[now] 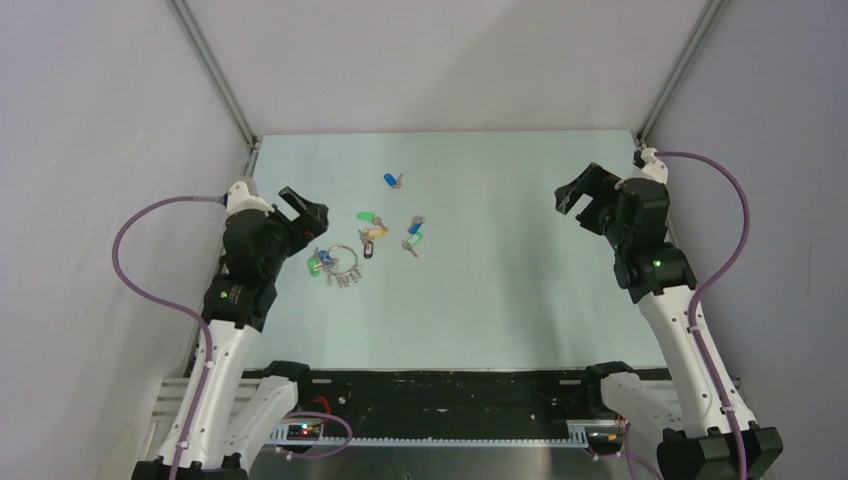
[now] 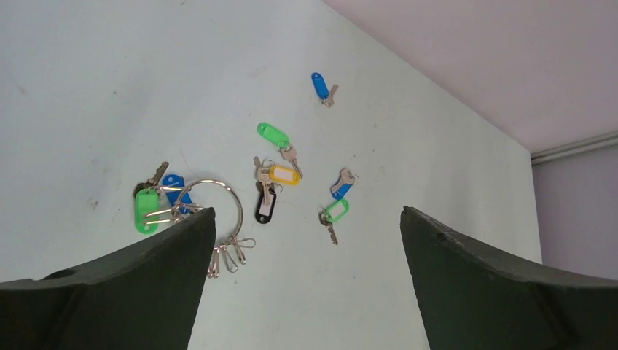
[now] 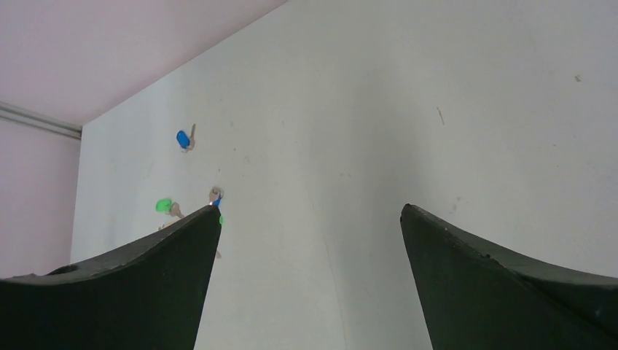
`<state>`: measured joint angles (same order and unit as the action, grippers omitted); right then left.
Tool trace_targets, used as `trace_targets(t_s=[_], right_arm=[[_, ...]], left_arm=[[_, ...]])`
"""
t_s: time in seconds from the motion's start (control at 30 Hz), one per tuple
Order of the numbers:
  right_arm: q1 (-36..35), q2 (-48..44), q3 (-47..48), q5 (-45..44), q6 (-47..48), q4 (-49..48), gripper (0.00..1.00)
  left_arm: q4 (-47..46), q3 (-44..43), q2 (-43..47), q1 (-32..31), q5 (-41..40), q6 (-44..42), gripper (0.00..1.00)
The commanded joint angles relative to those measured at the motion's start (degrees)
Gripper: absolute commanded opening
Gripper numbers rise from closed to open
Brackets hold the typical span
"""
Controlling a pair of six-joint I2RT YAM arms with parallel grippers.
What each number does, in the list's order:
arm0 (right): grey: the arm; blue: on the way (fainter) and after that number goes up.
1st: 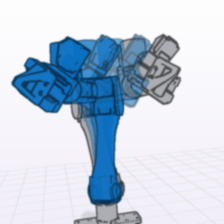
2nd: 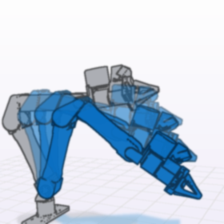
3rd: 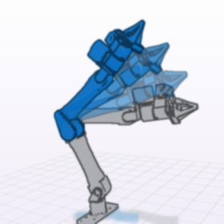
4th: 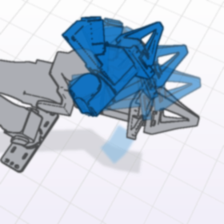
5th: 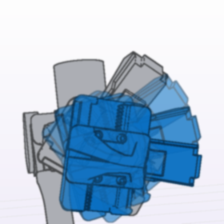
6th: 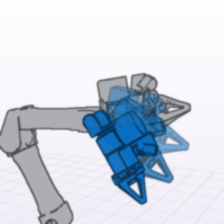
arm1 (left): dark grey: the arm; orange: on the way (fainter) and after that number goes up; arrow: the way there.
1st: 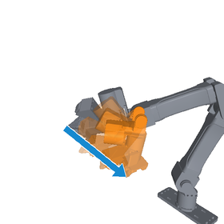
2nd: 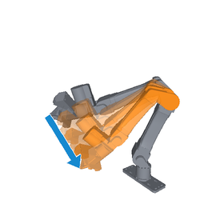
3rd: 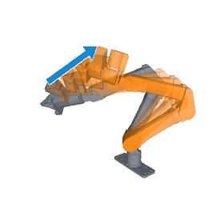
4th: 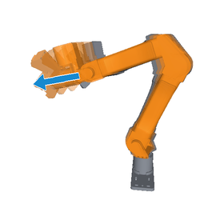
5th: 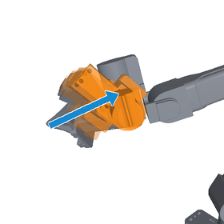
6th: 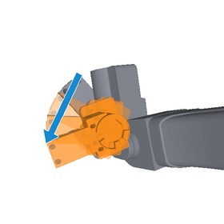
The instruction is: Remove the keys from the keyring
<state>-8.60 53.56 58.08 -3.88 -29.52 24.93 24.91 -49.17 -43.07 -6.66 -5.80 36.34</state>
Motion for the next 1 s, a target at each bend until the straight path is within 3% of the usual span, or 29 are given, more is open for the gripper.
trace_targets(t_s=[0.0,0.17,0.33,0.43,0.53,0.7,0.87,0.97], right_arm=[[0.3,-1.7,0.9,-3.8,-0.1,-0.2,0.99],[0.5,-2.2,0.9,-10.2,-1.5,1.5,0.99],[0.5,-1.9,0.8,-13.1,-3.0,2.4,0.99],[0.2,-1.5,0.8,-10.9,-3.3,1.8,0.99],[0.0,-0.9,0.9,-7.3,-3.6,0.8,0.99],[-2.4,-1.0,0.8,-4.6,-3.2,-1.2,0.98],[-4.0,-2.0,0.9,-4.8,-2.4,-1.6,0.98],[-4.7,-2.7,0.9,-5.6,-2.0,-1.5,0.98]], left_arm=[[2.4,-1.3,0.0,0.4,-2.5,-1.3,1.00],[6.5,-2.9,-2.1,0.5,-8.4,-1.3,1.00],[18.2,-8.1,-10.6,0.9,-22.5,-0.9,1.00],[19.8,-8.2,-16.2,1.5,-21.7,1.1,1.00],[17.1,-5.8,-19.7,1.4,-20.0,5.3,1.00],[5.4,-2.4,-26.9,1.4,-19.9,6.8,0.84],[-1.6,-0.8,-34.8,1.4,-20.7,7.4,0.74],[-6.3,0.4,-38.1,1.2,-17.2,7.0,0.70]])
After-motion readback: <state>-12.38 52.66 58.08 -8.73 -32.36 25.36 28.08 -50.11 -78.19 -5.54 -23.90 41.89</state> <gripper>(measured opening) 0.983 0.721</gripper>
